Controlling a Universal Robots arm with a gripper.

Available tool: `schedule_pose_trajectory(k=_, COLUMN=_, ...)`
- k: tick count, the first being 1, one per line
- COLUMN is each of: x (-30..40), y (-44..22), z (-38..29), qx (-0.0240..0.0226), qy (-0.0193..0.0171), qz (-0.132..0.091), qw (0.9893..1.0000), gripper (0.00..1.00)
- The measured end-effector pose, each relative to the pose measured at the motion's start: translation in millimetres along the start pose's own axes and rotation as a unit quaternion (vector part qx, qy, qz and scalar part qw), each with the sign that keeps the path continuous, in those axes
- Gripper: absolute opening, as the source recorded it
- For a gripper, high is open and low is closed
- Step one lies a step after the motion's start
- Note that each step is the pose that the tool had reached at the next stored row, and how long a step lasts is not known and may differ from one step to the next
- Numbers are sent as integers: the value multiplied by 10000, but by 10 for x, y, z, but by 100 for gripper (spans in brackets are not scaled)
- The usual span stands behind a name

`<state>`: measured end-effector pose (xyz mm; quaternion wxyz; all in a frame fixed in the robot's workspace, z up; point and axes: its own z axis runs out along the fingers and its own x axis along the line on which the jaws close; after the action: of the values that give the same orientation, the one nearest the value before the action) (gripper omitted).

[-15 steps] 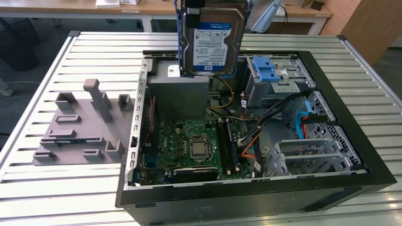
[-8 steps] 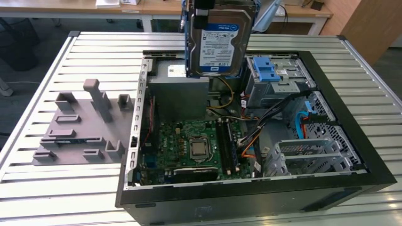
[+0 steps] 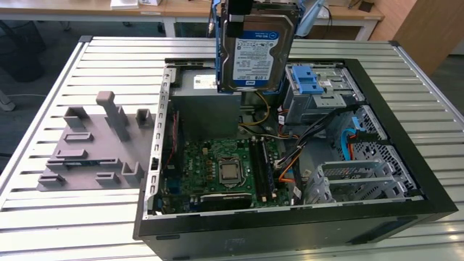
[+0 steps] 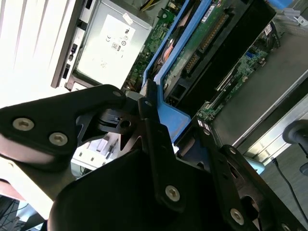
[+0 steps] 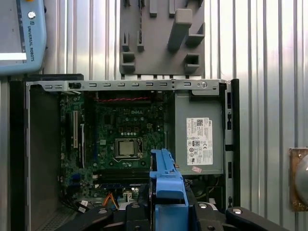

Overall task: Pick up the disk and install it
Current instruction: 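Pick up the disk, then insert the disk into the insertion slot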

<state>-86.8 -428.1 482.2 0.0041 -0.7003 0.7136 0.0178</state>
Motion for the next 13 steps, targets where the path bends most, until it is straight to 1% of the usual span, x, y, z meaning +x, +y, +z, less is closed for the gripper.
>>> schedule_pose_trajectory(k=8, x=2, y=-3, z=0, qx=0, qy=3, qz=0, qw=10000, gripper=36)
schedule_pose_trajectory(k=13, x=24, y=-4, z=1, qx=0, qy=3, qz=0, qw=10000, gripper=36)
